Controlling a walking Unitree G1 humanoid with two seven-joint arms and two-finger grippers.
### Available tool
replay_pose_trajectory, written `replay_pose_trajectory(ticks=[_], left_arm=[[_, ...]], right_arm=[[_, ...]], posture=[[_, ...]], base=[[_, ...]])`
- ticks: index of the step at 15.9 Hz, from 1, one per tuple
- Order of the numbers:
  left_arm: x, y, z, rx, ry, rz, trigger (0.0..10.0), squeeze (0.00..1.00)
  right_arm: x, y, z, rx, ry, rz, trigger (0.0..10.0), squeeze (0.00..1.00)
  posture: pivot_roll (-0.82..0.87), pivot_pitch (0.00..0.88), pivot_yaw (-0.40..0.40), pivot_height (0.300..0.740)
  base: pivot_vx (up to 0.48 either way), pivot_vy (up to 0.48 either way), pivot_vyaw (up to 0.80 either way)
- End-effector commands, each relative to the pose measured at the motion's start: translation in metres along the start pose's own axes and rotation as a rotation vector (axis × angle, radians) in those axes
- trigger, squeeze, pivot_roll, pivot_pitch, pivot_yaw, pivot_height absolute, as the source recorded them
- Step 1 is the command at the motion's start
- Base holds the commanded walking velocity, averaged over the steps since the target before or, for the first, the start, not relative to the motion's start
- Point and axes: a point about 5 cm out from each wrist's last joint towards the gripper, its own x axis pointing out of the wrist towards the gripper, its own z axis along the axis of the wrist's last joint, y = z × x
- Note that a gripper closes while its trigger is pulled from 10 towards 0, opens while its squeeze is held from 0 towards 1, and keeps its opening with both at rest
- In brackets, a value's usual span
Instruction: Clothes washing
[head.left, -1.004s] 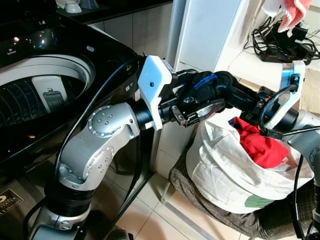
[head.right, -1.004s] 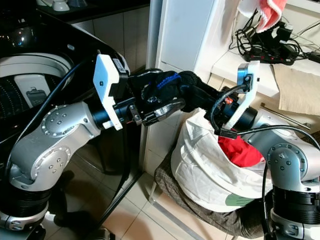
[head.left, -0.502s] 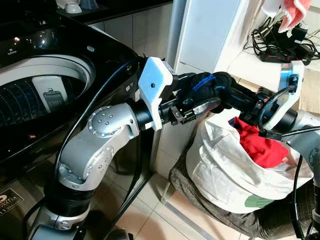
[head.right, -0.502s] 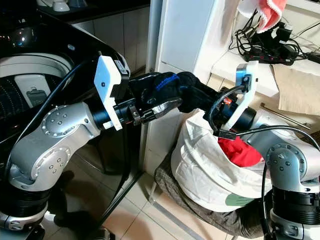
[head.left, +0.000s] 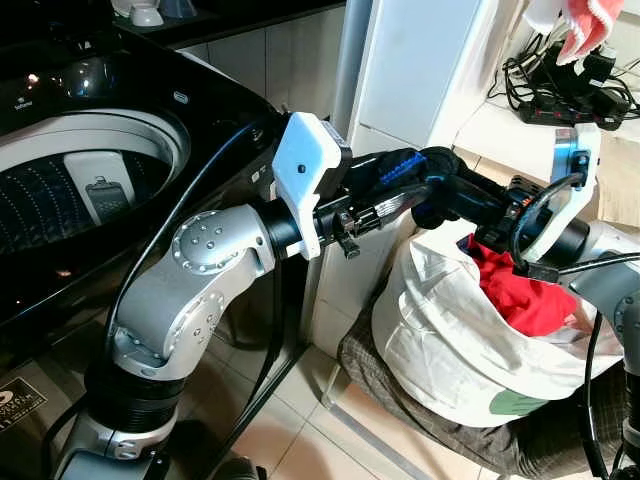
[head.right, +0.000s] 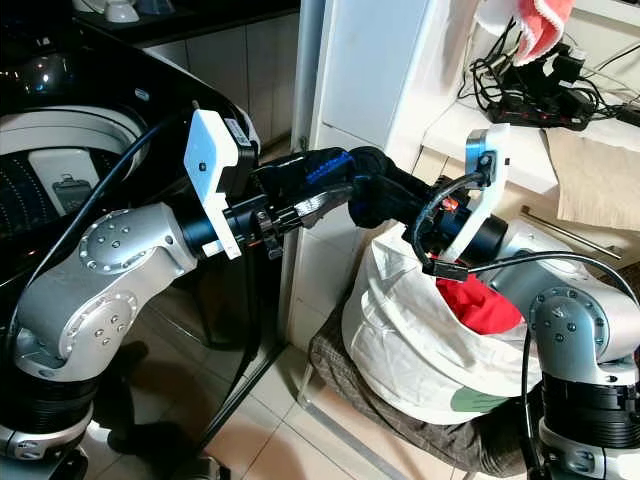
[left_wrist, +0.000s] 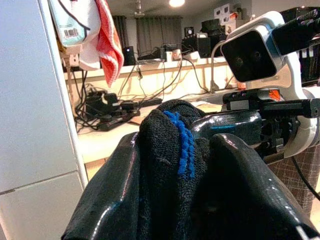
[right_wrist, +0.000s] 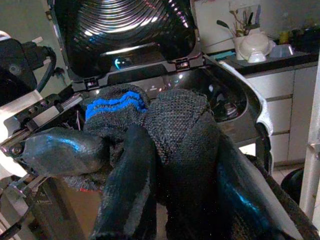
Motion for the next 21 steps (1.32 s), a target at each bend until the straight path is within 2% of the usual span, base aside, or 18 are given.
replay_pose_trajectory(ticks=[1,7,8,9,12,14,15,16,17,18,19,20,21], left_arm=[[-0.001,0.000,-0.001,-0.013,0.005,-0.004,0.0,0.00],[-0.002,0.005,0.001,-0.001,-0.006,0.026,0.0,0.00],[-0.002,0.008,0.001,0.000,-0.010,0.041,0.0,0.00],[-0.001,0.010,0.002,0.005,-0.015,0.055,0.0,0.00],[-0.004,0.024,0.004,0.039,-0.018,0.131,0.0,0.00],[-0.014,0.057,0.009,0.123,-0.005,0.339,0.0,0.00],[-0.019,0.069,0.013,0.152,-0.006,0.410,0.0,0.00],[-0.038,0.105,0.024,0.269,0.019,0.646,0.0,0.00],[-0.055,0.130,0.033,0.390,0.061,0.803,0.0,0.00],[-0.064,0.142,0.037,0.440,0.081,0.860,0.0,0.00],[-0.078,0.163,0.040,0.532,0.177,0.938,0.0,0.00],[-0.086,0.177,0.029,0.559,0.318,0.945,0.0,0.00],[-0.095,0.188,0.008,0.589,0.512,0.953,5.4,0.00]], right_arm=[[0.001,0.002,0.004,-0.021,0.010,0.010,0.0,0.00],[0.003,0.003,0.004,-0.033,0.009,0.018,0.0,0.00],[0.004,0.002,0.004,-0.039,0.008,-0.001,1.4,0.69],[0.005,0.000,0.004,-0.047,0.009,-0.015,10.0,1.00],[0.007,0.002,0.005,-0.051,0.004,0.011,10.0,1.00],[0.011,0.000,0.006,-0.103,0.014,-0.024,10.0,1.00],[0.012,0.000,0.006,-0.104,0.015,-0.024,10.0,0.26],[0.015,0.003,0.006,-0.110,0.016,-0.005,10.0,0.00],[0.018,0.006,0.007,-0.114,0.015,0.010,10.0,0.00],[0.021,0.008,0.007,-0.117,0.015,0.020,10.0,0.00],[0.030,0.014,0.006,-0.130,0.020,0.047,10.0,0.00],[0.040,0.020,0.005,-0.139,0.039,0.060,10.0,0.00],[0.051,0.023,0.003,-0.159,0.070,0.048,10.0,0.00]], posture=[[0.00,0.000,-0.090,0.740],[0.00,0.000,-0.089,0.740],[0.00,0.000,-0.088,0.740],[0.00,0.000,-0.089,0.740],[0.00,0.000,-0.089,0.740],[0.01,0.000,-0.089,0.740],[0.01,0.000,-0.090,0.740],[0.01,0.000,-0.090,0.740],[0.00,0.000,-0.091,0.740],[0.00,0.000,-0.091,0.740],[0.01,0.000,-0.091,0.740],[0.00,0.000,-0.089,0.740],[0.00,0.000,-0.086,0.740]], base=[[0.000,0.000,0.00],[0.000,0.000,0.00],[0.000,0.000,0.00],[0.000,0.000,0.00],[0.000,0.000,0.00],[0.000,0.000,0.00],[0.000,0.000,0.00],[0.000,0.000,0.00],[0.000,0.000,0.00],[0.000,0.000,0.00],[0.000,0.000,0.00],[0.000,0.000,0.00],[0.000,0.000,0.00]])
